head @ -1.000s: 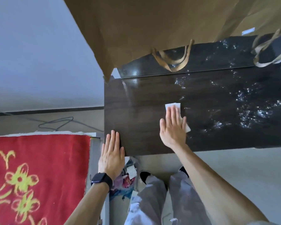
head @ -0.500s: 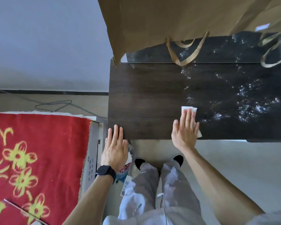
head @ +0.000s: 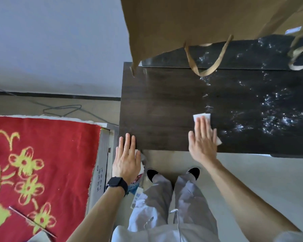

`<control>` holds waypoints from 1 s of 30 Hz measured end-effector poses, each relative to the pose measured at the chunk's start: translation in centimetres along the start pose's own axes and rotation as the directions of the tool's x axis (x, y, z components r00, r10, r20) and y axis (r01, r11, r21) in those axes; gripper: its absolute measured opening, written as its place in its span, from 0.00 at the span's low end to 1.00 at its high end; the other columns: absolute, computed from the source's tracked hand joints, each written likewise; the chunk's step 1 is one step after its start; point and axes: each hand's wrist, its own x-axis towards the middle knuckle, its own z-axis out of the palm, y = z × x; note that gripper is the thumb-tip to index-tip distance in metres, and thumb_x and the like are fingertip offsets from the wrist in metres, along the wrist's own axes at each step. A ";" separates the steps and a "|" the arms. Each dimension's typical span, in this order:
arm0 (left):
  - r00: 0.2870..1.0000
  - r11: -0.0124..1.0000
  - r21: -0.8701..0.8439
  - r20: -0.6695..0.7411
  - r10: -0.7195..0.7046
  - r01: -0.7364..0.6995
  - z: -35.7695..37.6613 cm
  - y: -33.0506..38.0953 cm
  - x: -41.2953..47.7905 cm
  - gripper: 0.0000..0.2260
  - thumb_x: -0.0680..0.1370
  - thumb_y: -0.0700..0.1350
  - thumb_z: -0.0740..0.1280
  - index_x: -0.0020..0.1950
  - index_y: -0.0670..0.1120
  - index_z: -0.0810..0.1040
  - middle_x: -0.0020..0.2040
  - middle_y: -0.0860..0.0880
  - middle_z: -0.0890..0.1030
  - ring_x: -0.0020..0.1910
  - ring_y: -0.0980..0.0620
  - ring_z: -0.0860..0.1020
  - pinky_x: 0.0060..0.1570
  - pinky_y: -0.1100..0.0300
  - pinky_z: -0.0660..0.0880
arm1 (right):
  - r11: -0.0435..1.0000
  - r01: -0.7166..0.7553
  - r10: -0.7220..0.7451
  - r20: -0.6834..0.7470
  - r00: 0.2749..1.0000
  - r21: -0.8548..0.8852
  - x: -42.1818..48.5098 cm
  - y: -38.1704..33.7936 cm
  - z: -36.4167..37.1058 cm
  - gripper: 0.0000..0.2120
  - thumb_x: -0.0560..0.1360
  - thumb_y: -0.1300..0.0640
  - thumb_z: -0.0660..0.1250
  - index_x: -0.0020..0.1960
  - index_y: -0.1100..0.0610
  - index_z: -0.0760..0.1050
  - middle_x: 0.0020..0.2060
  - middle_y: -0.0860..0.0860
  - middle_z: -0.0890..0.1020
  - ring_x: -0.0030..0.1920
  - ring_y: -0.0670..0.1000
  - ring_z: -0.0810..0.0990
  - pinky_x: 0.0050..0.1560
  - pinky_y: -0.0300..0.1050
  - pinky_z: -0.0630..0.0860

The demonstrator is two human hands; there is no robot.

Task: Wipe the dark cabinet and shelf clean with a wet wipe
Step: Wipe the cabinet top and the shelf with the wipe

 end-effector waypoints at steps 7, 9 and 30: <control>0.995 0.996 -0.006 -0.049 -0.084 0.084 -1.7 -2.0 -1.9 0.28 0.79 0.42 0.64 0.79 0.42 0.61 0.79 0.47 0.60 0.78 0.46 0.60 0.76 0.45 0.57 | 0.728 0.685 -0.682 0.115 0.722 0.015 -1.9 -12.5 3.4 0.28 0.84 0.45 0.42 0.81 0.54 0.45 0.81 0.49 0.46 0.80 0.49 0.42 0.78 0.62 0.51; 0.991 0.990 -0.068 -0.058 -0.124 0.120 -2.0 -2.4 -1.8 0.31 0.78 0.40 0.64 0.80 0.42 0.58 0.79 0.47 0.59 0.78 0.46 0.60 0.76 0.45 0.59 | 0.594 0.804 -0.791 0.185 0.583 0.005 -1.1 -15.9 4.0 0.28 0.84 0.45 0.42 0.81 0.52 0.44 0.81 0.48 0.45 0.80 0.48 0.40 0.79 0.58 0.46; 0.999 0.995 0.099 0.034 -0.013 0.010 -0.8 4.6 2.4 0.26 0.84 0.51 0.54 0.81 0.48 0.55 0.81 0.45 0.51 0.80 0.44 0.50 0.76 0.43 0.53 | 0.921 0.378 -0.383 0.041 0.923 0.093 -0.9 -5.4 1.1 0.28 0.85 0.45 0.41 0.81 0.54 0.46 0.81 0.49 0.47 0.80 0.48 0.42 0.79 0.59 0.50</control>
